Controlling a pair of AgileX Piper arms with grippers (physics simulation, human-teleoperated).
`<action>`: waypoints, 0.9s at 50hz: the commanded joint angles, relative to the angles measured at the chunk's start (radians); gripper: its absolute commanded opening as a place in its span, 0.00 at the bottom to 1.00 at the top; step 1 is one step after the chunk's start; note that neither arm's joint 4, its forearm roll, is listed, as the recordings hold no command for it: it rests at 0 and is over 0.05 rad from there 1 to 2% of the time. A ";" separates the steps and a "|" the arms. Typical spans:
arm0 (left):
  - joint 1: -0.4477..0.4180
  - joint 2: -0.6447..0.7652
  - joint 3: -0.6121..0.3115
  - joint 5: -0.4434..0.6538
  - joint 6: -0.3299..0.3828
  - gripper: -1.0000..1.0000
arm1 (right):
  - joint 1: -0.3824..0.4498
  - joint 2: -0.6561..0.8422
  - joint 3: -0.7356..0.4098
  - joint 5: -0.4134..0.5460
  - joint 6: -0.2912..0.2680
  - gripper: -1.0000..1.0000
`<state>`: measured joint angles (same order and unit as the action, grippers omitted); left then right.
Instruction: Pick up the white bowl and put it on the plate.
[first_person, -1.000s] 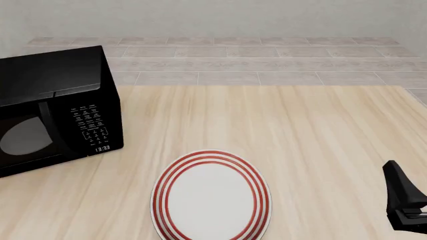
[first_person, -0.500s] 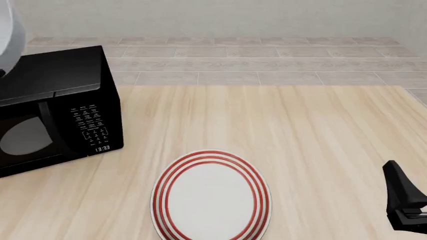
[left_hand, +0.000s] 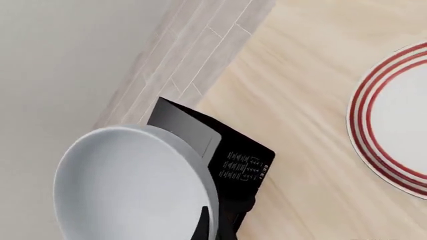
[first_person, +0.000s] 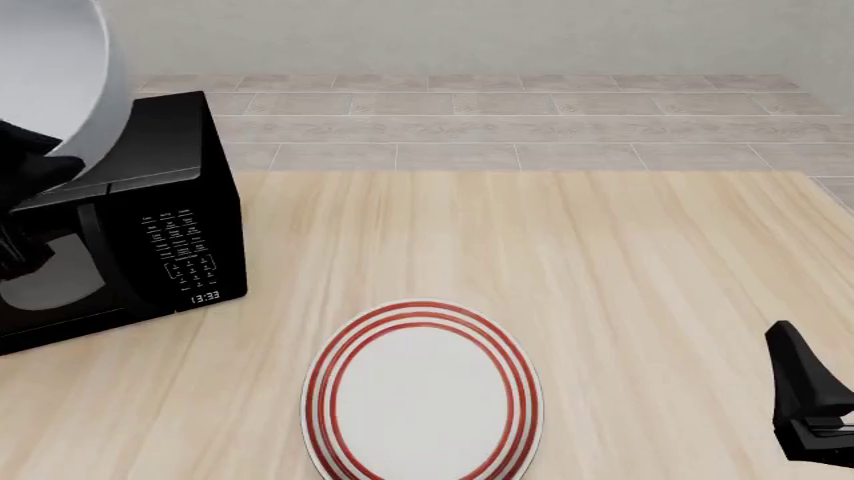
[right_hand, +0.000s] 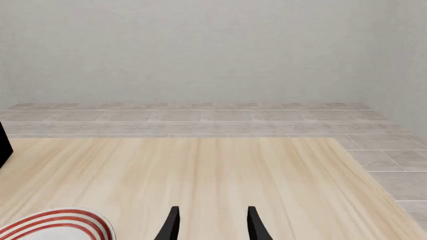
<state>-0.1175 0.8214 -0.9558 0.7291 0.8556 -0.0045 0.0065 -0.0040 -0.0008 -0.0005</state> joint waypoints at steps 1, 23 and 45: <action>-0.087 -0.018 -0.008 0.033 -0.031 0.00 | 0.000 0.000 0.000 0.000 0.000 1.00; -0.230 -0.019 -0.007 0.067 -0.098 0.00 | 0.000 0.000 0.000 0.000 0.000 1.00; -0.358 0.036 -0.094 0.127 -0.218 0.00 | 0.000 0.000 0.000 0.000 0.000 1.00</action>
<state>-0.4220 0.8399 -1.0084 0.8356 0.6845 -0.0045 0.0065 -0.0040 -0.0008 -0.0005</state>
